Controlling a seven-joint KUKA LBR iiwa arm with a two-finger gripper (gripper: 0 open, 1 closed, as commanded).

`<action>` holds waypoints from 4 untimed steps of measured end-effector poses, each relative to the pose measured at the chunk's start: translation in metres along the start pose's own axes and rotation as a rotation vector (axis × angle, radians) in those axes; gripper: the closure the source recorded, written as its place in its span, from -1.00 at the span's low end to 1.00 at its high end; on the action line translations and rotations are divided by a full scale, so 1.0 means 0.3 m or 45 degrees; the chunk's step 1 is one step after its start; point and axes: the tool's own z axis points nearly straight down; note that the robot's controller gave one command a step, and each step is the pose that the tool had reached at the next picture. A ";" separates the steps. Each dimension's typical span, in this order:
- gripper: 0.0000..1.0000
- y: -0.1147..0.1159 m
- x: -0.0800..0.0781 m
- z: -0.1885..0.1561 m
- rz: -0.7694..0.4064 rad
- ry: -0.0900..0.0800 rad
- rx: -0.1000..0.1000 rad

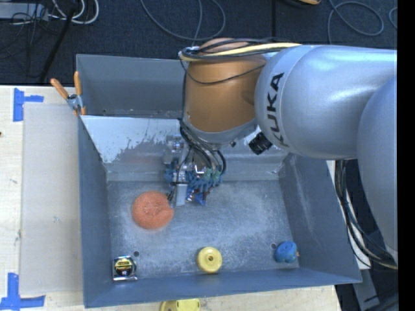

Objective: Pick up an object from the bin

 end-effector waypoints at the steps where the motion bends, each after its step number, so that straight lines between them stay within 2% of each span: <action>1: -1.00 -0.003 -0.005 -0.017 0.004 -0.010 -0.002; 2: -1.00 -0.012 -0.028 0.099 -0.082 -0.018 -0.003; 3: -1.00 -0.016 -0.016 0.242 -0.342 -0.010 0.000; 4: -1.00 -0.016 -0.068 0.386 -0.524 -0.015 0.001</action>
Offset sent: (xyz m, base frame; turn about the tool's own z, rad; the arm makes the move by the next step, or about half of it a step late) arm 0.0127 -0.0092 -0.0735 -0.1318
